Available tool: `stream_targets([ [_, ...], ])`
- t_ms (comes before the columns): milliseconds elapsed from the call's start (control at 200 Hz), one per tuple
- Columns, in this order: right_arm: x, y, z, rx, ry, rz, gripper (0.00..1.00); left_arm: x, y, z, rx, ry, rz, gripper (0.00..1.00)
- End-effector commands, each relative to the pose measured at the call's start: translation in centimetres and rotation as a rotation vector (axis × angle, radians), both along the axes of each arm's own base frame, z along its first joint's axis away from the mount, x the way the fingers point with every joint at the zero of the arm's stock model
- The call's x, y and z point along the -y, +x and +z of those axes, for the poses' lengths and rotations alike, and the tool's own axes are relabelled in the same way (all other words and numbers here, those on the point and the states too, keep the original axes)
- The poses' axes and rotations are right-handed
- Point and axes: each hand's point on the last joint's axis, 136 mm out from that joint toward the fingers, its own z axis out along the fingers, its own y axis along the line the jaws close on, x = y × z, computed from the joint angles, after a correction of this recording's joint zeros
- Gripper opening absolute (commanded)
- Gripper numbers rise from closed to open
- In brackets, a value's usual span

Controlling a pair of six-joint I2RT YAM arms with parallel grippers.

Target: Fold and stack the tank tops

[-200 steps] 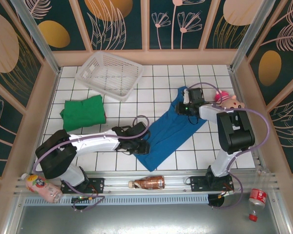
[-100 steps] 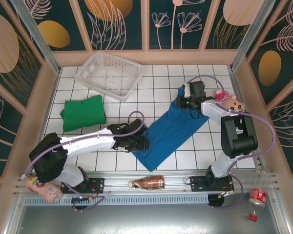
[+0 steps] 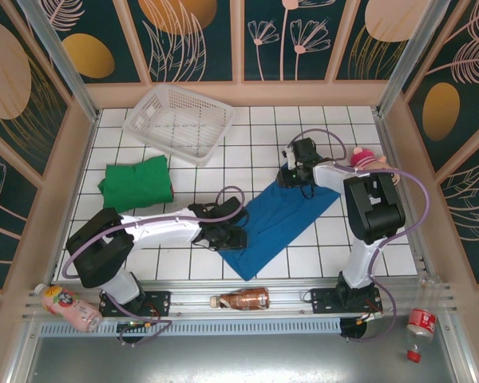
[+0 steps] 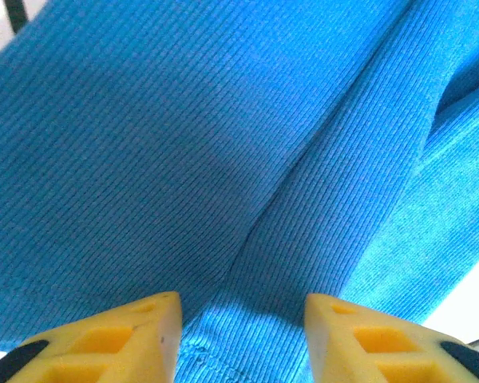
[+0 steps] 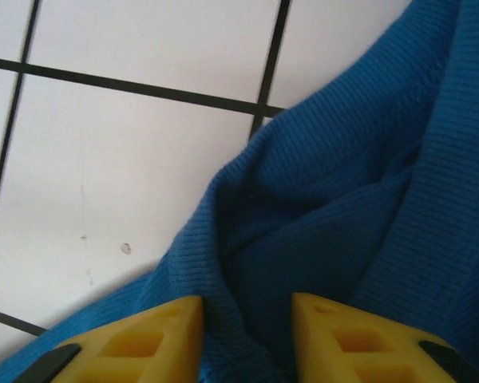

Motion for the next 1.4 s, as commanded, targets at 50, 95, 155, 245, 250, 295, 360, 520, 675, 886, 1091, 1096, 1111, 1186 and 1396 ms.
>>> stream_targets([
  [50, 1.1, 0.0, 0.2, -0.003, -0.074, 0.001, 0.22, 0.7, -0.1, -0.7, -0.021, -0.008, -0.034, 0.35],
  [95, 1.0, 0.2, 0.5, 0.005, -0.070, -0.003, 0.18, 0.5, 0.0, -0.7, -0.017, 0.007, -0.038, 0.28],
  [155, 0.9, 0.4, 1.0, 0.017, -0.060, -0.003, 0.12, 0.2, 0.2, -0.6, -0.010, 0.031, -0.041, 0.22],
  [245, 0.9, 0.4, 1.3, 0.025, -0.051, -0.008, 0.07, -0.2, -0.1, -0.6, -0.017, 0.040, -0.043, 0.18],
  [250, 0.8, 0.4, 1.3, 0.026, -0.050, -0.008, 0.06, -0.2, -0.1, -0.6, -0.017, 0.041, -0.043, 0.18],
  [295, 0.9, 0.4, 1.4, 0.026, -0.044, -0.013, 0.04, -0.4, -0.3, -0.7, -0.020, 0.040, -0.041, 0.13],
  [360, 1.0, 0.3, 1.6, 0.031, -0.039, -0.018, 0.03, -0.5, -0.2, -0.5, -0.015, 0.043, -0.037, 0.10],
  [520, 1.2, 0.8, 3.0, 0.061, 0.007, -0.040, 0.00, -0.5, 0.8, 1.5, 0.029, 0.058, -0.036, 0.02],
  [675, 1.3, 1.0, 3.7, 0.072, 0.037, -0.047, 0.00, -0.7, 1.1, 2.4, 0.040, 0.057, -0.033, 0.00],
  [886, 1.5, 1.0, 4.5, 0.086, 0.080, -0.066, 0.00, -1.5, 2.2, 4.4, 0.080, 0.083, -0.017, 0.00],
  [1091, 0.6, 2.8, 7.1, 0.152, 0.207, -0.105, 0.00, -6.1, 4.7, 5.9, 0.138, 0.223, 0.036, 0.00],
  [1096, 0.6, 2.8, 7.2, 0.153, 0.210, -0.105, 0.00, -6.2, 4.9, 6.0, 0.140, 0.224, 0.037, 0.00],
  [1111, 0.5, 3.0, 7.2, 0.156, 0.217, -0.107, 0.00, -6.4, 5.2, 6.2, 0.147, 0.229, 0.040, 0.00],
  [1186, -0.3, 4.1, 7.5, 0.163, 0.256, -0.111, 0.00, -7.6, 6.6, 6.7, 0.171, 0.259, 0.041, 0.00],
  [1396, -1.8, 6.6, 7.8, 0.181, 0.323, -0.118, 0.00, -11.3, 9.5, 7.3, 0.212, 0.425, 0.031, 0.00],
])
